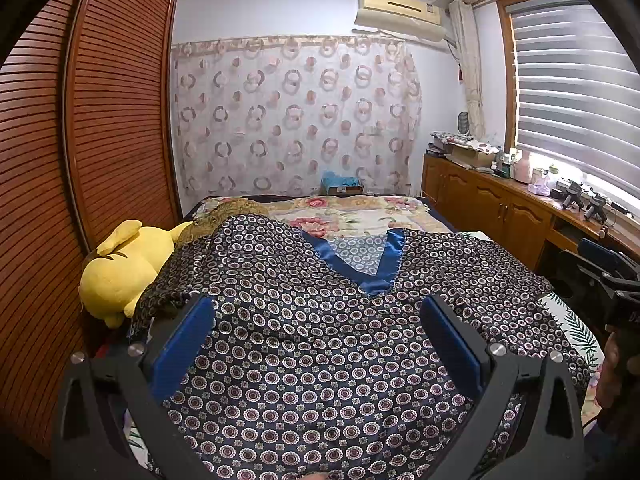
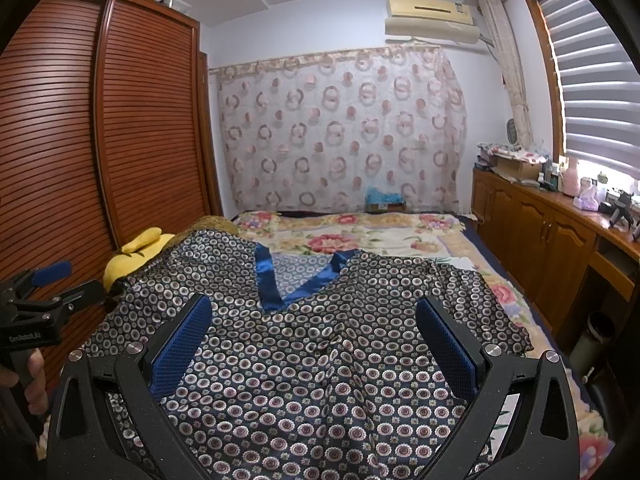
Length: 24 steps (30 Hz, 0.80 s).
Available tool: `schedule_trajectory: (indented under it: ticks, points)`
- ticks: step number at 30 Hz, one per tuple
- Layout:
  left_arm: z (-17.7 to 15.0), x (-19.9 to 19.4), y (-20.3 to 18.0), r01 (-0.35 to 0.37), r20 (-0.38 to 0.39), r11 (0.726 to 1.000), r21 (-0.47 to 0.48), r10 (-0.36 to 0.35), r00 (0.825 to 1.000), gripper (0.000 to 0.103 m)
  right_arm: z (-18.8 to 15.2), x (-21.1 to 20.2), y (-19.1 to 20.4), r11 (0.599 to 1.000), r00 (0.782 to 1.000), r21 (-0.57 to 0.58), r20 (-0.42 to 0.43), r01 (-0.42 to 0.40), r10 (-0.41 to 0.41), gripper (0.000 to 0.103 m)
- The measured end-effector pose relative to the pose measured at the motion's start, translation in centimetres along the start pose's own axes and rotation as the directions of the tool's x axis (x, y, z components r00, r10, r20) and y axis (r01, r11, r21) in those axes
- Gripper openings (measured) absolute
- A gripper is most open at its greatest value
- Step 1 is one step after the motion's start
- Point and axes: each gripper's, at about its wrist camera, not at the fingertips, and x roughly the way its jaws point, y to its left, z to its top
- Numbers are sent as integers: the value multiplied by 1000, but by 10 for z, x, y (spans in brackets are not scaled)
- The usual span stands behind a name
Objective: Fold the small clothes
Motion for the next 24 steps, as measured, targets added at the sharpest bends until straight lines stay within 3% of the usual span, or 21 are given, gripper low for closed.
schedule_trajectory:
  ticks: [7,24]
  points:
    - [-6,8,11,8,-30,1000,0,-8,1000,103,0,18,15,1000,999,-8,-24,-25,25,103]
    - [-23,37,69,-53,-111,998,-23,50,993,103,-4,68,36,994,994,-66,-57,-92,88,103]
